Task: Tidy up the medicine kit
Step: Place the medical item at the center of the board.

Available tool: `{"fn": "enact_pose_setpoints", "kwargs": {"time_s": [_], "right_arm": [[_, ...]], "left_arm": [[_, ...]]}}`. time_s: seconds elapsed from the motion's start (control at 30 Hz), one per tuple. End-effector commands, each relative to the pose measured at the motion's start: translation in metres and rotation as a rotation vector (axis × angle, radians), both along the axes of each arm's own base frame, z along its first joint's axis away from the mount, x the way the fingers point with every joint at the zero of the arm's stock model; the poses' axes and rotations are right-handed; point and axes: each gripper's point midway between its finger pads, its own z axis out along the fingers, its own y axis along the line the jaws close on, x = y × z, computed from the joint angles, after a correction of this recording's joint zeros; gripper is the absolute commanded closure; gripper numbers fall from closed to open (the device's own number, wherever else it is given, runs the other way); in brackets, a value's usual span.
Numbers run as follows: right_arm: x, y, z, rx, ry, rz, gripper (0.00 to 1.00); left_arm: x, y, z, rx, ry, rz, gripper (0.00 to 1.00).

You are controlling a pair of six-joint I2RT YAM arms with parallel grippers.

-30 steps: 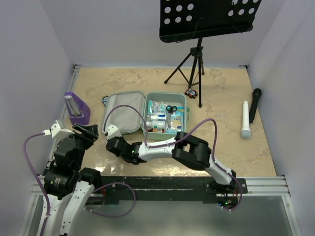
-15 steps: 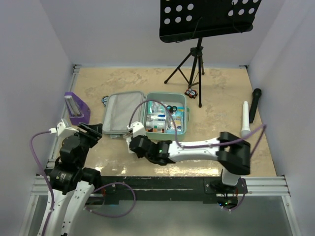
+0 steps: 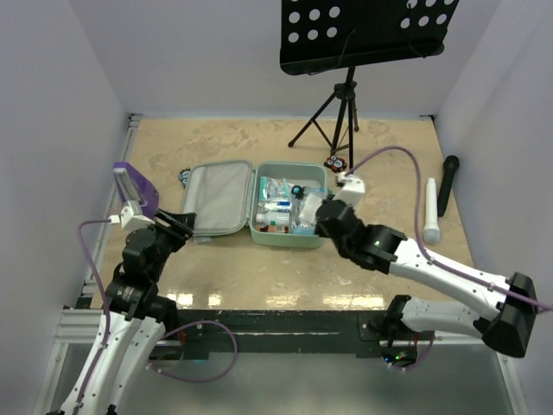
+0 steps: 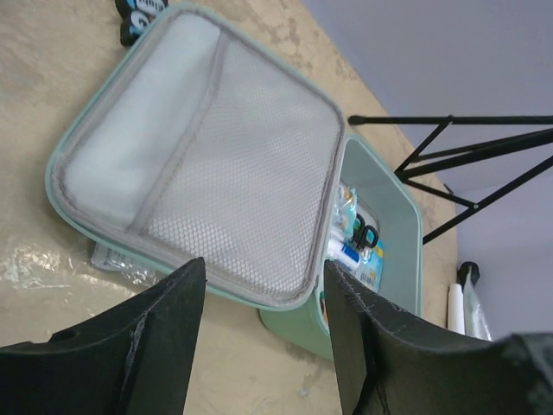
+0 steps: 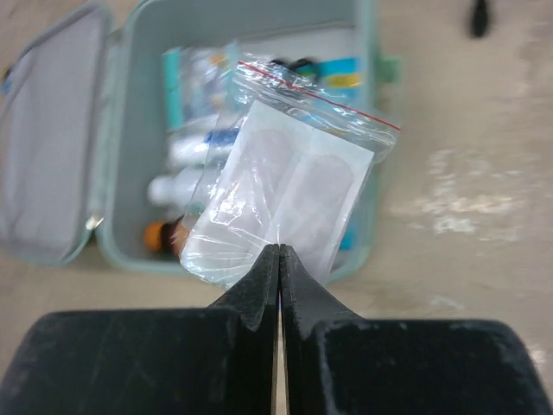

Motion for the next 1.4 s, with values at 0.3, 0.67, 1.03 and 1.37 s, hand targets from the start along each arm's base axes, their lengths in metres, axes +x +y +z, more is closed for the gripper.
{"fn": "enact_pose_setpoints", "kwargs": {"time_s": [0.3,0.67,1.03,1.37], "right_arm": [[0.04,-0.105,-0.07,0.043,0.136,-0.38,1.0],[0.044,-0.101,-0.089,0.027,0.193,-0.36,1.0],[0.044,-0.088,-0.019,0.116,0.064,-0.231,0.53],[0.038,-0.035,0.02,0.138,-0.073,0.07,0.6]], "left_arm": [[0.02,-0.026,-0.01,-0.041,-0.001,-0.106,0.39],[0.018,0.0,-0.028,0.001,0.088,0.036,0.38],[0.02,-0.006,-0.027,0.05,0.119,-0.016,0.23],[0.004,-0.011,-0.078,0.09,0.315,-0.069,0.43]]}}
